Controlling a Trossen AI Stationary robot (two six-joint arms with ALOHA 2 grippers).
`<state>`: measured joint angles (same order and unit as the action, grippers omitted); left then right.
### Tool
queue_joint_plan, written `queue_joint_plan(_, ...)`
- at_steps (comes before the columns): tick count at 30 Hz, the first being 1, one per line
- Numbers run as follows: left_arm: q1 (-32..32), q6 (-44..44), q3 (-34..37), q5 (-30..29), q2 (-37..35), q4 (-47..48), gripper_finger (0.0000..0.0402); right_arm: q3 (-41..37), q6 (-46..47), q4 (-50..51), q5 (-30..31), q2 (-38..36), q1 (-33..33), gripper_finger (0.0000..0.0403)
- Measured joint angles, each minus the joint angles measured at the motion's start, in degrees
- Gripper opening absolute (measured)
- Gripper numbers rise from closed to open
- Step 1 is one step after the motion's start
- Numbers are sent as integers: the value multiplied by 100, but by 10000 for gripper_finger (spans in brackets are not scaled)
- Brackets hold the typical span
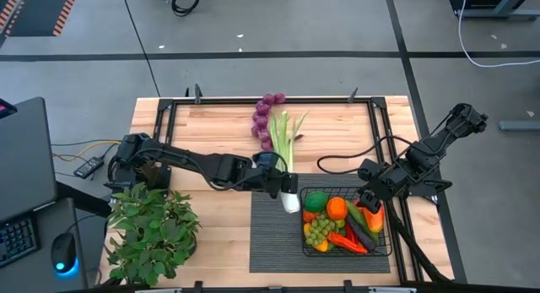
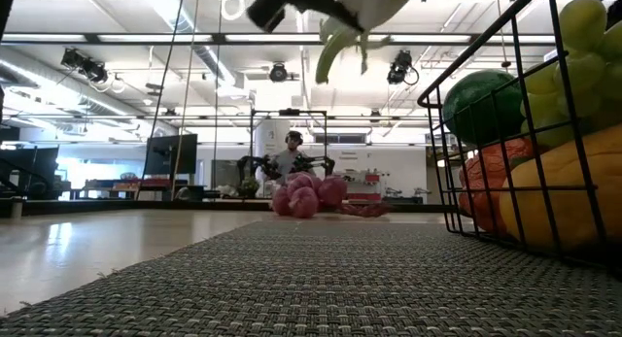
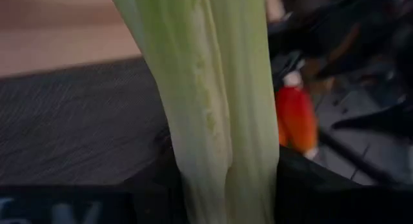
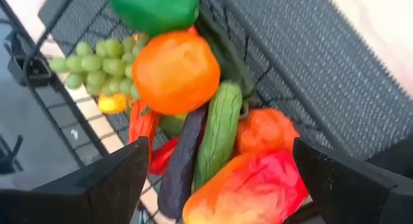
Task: Build produce basket
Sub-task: Put the celery into the wire basket
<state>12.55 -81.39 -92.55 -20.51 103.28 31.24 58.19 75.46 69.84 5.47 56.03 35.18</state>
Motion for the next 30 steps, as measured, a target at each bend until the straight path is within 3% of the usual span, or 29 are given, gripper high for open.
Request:
queue_joint_plan(6, 82, 181, -9, -677, 0, -733, 162, 0, 81, 4, -487, -33, 0, 384)
queue_joint_plan(9, 124, 724, -9, -892, 0, -1170, 162, 0, 155, -25, -708, -155, 0, 384)
queue_joint_plan(16, 153, 1913, -14, -1335, 80, -2176, 162, 0, 554, -484, -291, -526, 0, 384)
queue_joint_plan(23, 123, 1005, -11, -1184, 374, -2487, 162, 0, 111, -1842, 111, -671, -2, 384)
queue_joint_plan(30, 25, 958, -9, -1181, 378, -2726, 162, 0, 203, -2542, 452, -331, -3, 384)
